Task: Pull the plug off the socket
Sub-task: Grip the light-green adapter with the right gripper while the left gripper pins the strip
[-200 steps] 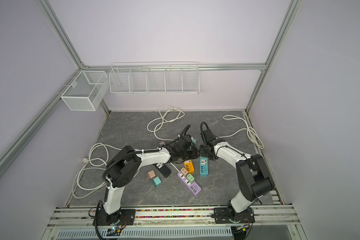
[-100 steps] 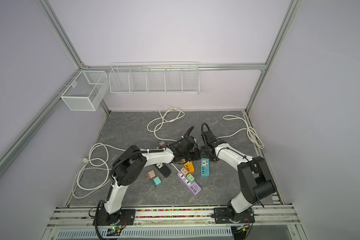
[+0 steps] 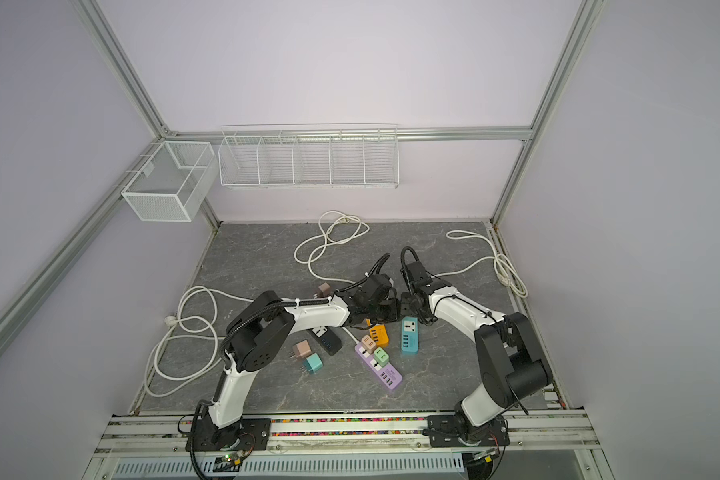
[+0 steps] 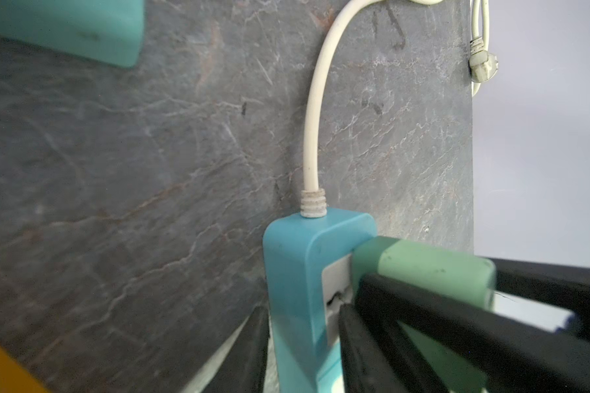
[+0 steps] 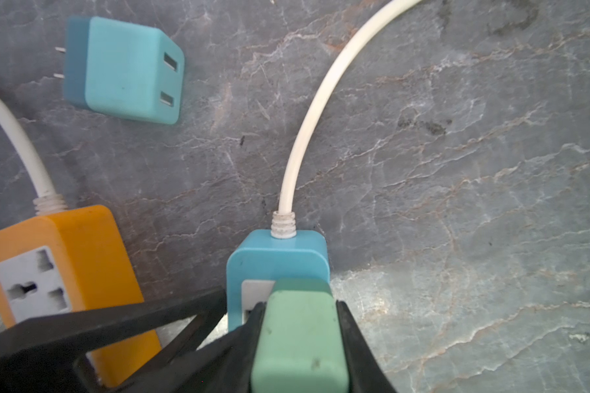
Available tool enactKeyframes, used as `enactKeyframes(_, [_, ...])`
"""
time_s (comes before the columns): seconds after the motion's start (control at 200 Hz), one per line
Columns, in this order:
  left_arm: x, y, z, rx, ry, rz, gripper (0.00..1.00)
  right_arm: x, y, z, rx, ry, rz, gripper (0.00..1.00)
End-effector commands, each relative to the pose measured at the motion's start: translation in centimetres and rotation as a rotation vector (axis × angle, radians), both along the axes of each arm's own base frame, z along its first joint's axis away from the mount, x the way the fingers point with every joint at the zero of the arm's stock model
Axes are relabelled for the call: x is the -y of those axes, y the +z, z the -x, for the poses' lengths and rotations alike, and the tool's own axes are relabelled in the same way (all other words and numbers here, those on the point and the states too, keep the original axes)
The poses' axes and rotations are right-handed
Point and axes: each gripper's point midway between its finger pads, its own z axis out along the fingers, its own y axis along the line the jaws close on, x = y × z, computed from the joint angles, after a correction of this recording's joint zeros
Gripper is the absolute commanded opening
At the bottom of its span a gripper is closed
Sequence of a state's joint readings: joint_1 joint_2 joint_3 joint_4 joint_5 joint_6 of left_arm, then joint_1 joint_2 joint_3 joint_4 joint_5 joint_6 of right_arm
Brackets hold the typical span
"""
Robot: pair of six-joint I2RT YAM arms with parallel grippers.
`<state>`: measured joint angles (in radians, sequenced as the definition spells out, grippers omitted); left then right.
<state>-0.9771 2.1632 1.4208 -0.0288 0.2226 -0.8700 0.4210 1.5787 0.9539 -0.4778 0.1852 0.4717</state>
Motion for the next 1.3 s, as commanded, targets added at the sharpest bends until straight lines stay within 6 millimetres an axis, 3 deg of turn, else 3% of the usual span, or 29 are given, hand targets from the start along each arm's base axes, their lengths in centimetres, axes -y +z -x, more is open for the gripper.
enactKeyframes(0.0, [-2.4,-5.0,1.6,-0.051,0.002,-0.14,0.35,-0.3,-0.2,0.6,-0.035,0.009,0.02,0.27])
enactKeyframes(0.185, [-3.3,-5.3,1.5,-0.032,0.007,-0.183,0.35,0.5,0.3,0.8,-0.032,0.004,0.033,0.27])
enactKeyframes(0.415, [-3.0,-5.1,1.6,-0.033,0.005,-0.159,0.34,-1.1,0.2,0.6,-0.033,0.014,-0.006,0.26])
enactKeyframes(0.68, [-2.8,-4.8,1.8,-0.037,-0.007,-0.141,0.34,0.4,0.6,1.0,-0.025,-0.015,0.01,0.26])
enactKeyframes(0.9, [-2.5,-4.7,1.8,-0.037,-0.007,-0.131,0.33,-1.4,0.7,0.8,-0.02,0.005,-0.018,0.25])
enactKeyframes(1.125, [-2.6,-4.6,1.9,-0.033,-0.003,-0.135,0.33,0.0,1.6,0.9,0.002,-0.007,0.02,0.26])
enactKeyframes(1.295, [-2.3,-4.3,1.9,-0.028,-0.007,-0.129,0.33,-0.1,1.2,1.3,0.0,-0.015,0.007,0.25])
